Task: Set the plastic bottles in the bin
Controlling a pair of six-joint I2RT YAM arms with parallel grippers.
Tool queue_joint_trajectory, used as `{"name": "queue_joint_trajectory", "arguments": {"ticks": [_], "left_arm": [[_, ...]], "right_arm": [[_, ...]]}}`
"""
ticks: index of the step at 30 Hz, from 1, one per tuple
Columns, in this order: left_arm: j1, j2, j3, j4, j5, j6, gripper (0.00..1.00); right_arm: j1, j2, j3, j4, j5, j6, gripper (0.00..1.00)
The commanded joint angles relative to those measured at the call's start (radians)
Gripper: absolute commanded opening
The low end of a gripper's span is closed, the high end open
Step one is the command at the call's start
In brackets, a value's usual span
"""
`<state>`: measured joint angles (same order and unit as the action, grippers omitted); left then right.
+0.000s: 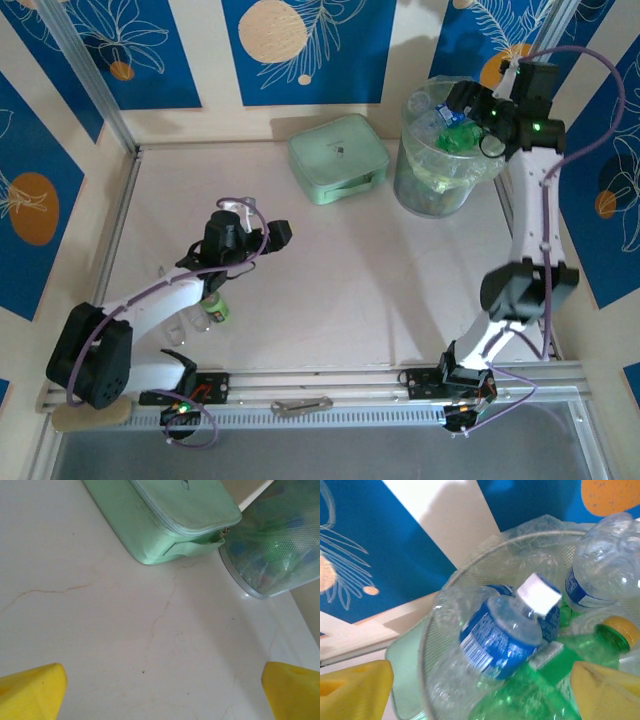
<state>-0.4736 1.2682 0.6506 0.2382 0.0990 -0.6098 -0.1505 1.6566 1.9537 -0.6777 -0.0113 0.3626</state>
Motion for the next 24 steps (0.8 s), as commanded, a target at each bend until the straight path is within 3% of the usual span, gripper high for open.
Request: {"name": "queue_joint_trajectory", "arguments": {"ticks": [1, 6, 12, 18, 24], "left_arm": [[0.015, -0.059, 0.048, -0.094, -0.087, 0.088, 0.99], [0.062, -0.122, 0.075, -0.198, -0.187, 0.201, 0.99], [0.141, -0.153, 0.066, -0.231, -0.313, 0.301, 0.99], [0.230, -0.145, 0.028, -0.182, -0.408, 0.341, 0.99], [0.276, -0.153, -0.004, -0.155, -0.515, 0.385, 0.99]], "right_arm": [[0.010, -0.171, -0.192, 0.117, -0.005, -0.014, 0.93], [0.050, -0.409, -0.545, 0.209, 0.010, -0.029, 0.95], [0.157, -0.573, -0.913, 0.300, 0.075, -0.047, 0.99], [0.264, -0.577, -1.176, 0.468, 0.203, -0.063, 1.00], [0.313, -0.486, -1.306, 0.672, 0.341, -0.131, 0.99]]}}
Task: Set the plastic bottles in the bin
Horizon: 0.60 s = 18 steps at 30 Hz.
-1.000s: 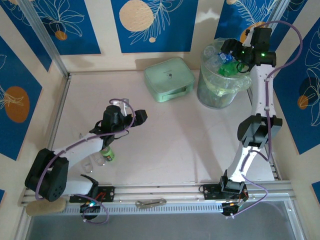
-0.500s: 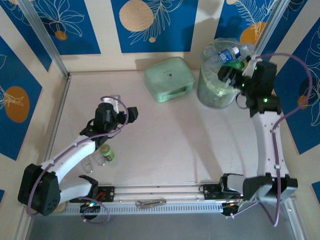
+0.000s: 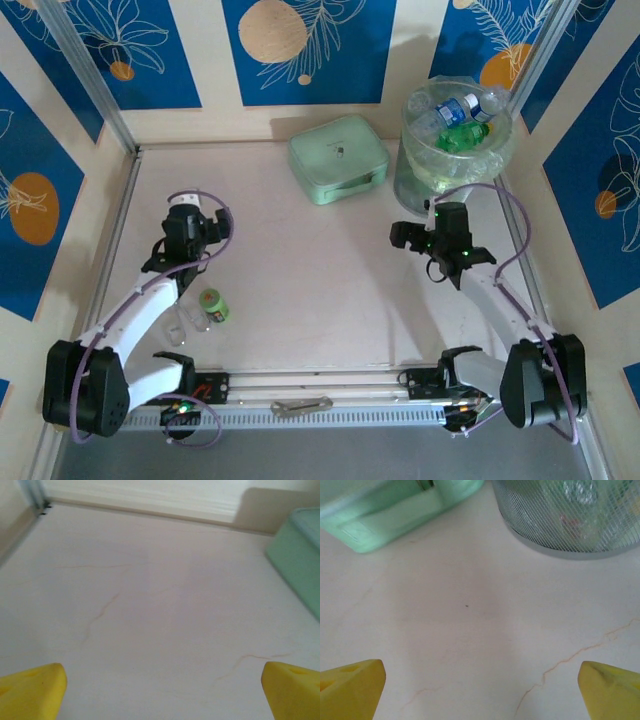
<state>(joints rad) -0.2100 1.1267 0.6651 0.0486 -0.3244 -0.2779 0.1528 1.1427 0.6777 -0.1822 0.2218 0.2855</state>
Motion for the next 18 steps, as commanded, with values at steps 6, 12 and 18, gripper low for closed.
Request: {"name": "queue_joint_trajectory", "arguments": {"ticks": [6, 12, 18], "left_arm": [[0.014, 0.013, -0.089, 0.112, -0.221, 0.094, 0.99], [0.014, 0.108, -0.164, 0.339, -0.242, 0.209, 0.99], [0.014, 0.229, -0.238, 0.630, -0.206, 0.301, 0.99]], "right_arm": [[-0.024, 0.129, -0.088, 0.404, 0.148, -0.115, 0.99], [-0.074, 0.242, -0.102, 0.583, 0.120, -0.136, 1.00], [-0.072, 0.284, -0.180, 0.759, 0.126, -0.166, 0.99]]}}
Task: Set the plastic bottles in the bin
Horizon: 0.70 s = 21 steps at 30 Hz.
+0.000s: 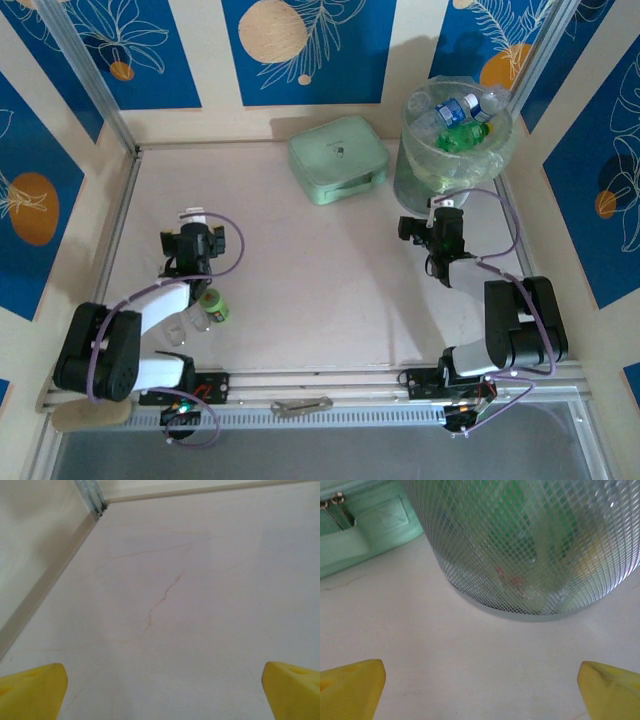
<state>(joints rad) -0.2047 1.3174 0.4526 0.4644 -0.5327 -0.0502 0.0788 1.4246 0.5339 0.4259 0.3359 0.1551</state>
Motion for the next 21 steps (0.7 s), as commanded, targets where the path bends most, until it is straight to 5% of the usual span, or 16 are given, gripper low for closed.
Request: {"name": "queue_joint_trajectory", "arguments": {"ticks": [1, 10, 21], "left_arm": [[0.008, 0.057, -0.027, 0.240, 0.014, 0.088, 0.99], [0.010, 0.193, -0.065, 0.433, 0.140, 0.142, 0.99], [0.072, 0.254, -0.130, 0.593, 0.309, 0.116, 0.99]], "right_arm": [[0.002, 0.003, -0.060, 0.199, 0.010, -0.041, 0.99], [-0.064, 0.105, -0.147, 0.453, -0.103, -0.010, 0.99], [-0.051, 0.099, -0.137, 0.419, -0.084, -0.020, 0.99]]}}
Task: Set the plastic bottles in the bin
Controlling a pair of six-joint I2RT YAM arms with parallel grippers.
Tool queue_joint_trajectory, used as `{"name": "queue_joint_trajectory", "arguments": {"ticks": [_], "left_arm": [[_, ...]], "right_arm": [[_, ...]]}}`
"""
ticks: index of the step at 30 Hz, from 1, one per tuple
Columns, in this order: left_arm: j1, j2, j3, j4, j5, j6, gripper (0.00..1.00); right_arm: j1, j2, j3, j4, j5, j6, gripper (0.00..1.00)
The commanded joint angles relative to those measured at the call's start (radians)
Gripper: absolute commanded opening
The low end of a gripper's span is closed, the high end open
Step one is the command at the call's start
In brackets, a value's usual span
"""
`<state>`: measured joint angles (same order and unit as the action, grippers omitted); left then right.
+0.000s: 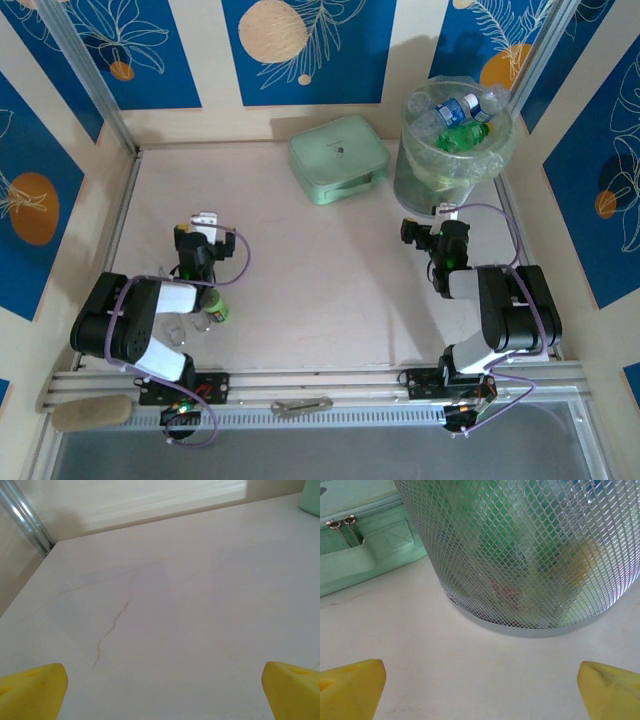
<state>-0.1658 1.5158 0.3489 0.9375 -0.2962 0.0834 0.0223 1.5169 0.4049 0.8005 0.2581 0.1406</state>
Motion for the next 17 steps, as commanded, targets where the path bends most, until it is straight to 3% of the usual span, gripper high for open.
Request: {"name": "queue_joint_trajectory", "arguments": {"ticks": [1, 3, 17], "left_arm": [[0.033, 0.076, -0.033, 0.176, 0.066, -0.005, 0.99], [0.033, 0.036, -0.023, 0.076, 0.076, -0.020, 0.99], [0.033, 0.055, -0.010, 0.086, 0.071, -0.013, 0.99]], "right_arm": [[0.005, 0.004, -0.008, 0.039, -0.006, -0.006, 0.99], [0.005, 0.005, -0.008, 0.041, -0.006, -0.005, 0.99], [0.010, 0.006, -0.006, 0.040, -0.001, -0.009, 0.99]]}}
